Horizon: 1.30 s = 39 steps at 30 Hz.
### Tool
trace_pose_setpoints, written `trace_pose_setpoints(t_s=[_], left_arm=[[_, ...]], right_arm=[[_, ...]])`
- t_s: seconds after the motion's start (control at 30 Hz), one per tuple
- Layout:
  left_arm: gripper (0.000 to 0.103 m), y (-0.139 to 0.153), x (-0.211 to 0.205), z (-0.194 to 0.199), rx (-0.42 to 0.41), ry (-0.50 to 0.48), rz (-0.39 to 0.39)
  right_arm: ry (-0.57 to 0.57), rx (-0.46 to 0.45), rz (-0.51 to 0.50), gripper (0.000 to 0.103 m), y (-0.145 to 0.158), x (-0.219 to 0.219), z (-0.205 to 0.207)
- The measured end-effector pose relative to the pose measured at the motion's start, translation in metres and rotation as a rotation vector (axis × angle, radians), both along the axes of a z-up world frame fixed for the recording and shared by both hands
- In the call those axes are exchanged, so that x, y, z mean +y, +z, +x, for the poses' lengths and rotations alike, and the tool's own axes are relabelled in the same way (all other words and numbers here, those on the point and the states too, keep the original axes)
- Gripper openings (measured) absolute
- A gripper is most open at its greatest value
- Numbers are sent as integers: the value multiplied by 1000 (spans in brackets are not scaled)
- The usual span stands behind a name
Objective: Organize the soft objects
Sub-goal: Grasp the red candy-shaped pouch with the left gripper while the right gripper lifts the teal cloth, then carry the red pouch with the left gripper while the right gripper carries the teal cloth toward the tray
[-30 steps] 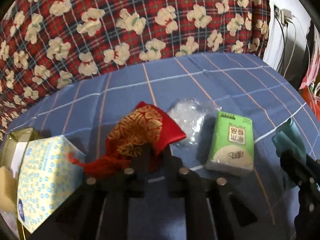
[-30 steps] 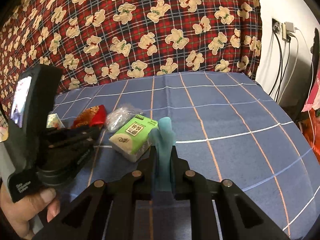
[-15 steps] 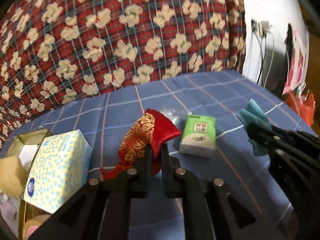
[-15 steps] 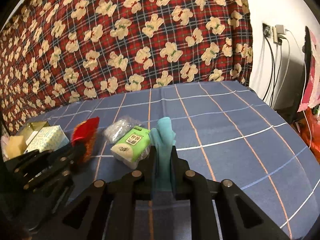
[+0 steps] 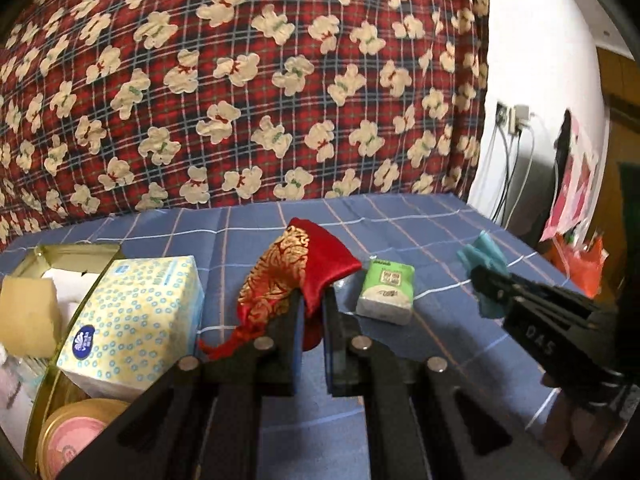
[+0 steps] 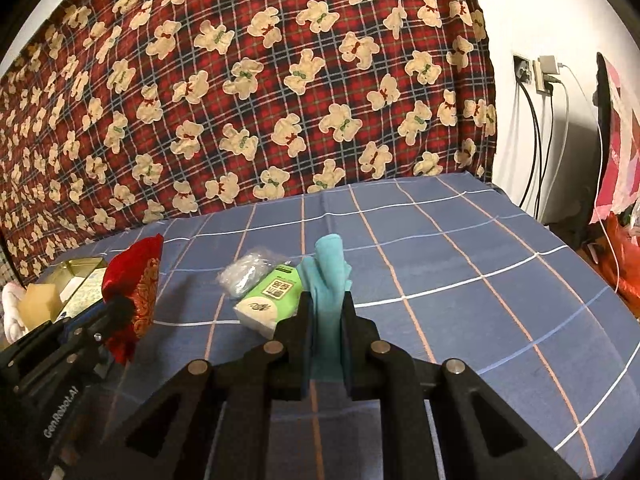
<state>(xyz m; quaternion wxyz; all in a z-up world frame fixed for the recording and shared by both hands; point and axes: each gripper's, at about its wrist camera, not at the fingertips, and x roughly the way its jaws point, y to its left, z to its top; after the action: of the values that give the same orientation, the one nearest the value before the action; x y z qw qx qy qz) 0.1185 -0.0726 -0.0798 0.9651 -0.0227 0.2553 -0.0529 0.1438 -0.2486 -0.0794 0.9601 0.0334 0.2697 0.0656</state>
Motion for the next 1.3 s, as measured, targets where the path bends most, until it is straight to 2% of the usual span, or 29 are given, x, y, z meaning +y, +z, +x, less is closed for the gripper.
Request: trace_pose_setpoints(t_s=[0.43,0.63,0.93,1.3], left_arm=[[5,6,21,-25,-76,-10,-75],[5,8,18,-30,-95,-5,-59],[5,9,19,-35,-117,37,-26],[5,11,27,-43,-150,53,-24]], right_arm=[[4,-48,14,13,3,2,-10],[22,-61,38,13,4,2,-14],[55,-64,25,13,4,19,-16],[78,-94,12,13,6,36,-22]])
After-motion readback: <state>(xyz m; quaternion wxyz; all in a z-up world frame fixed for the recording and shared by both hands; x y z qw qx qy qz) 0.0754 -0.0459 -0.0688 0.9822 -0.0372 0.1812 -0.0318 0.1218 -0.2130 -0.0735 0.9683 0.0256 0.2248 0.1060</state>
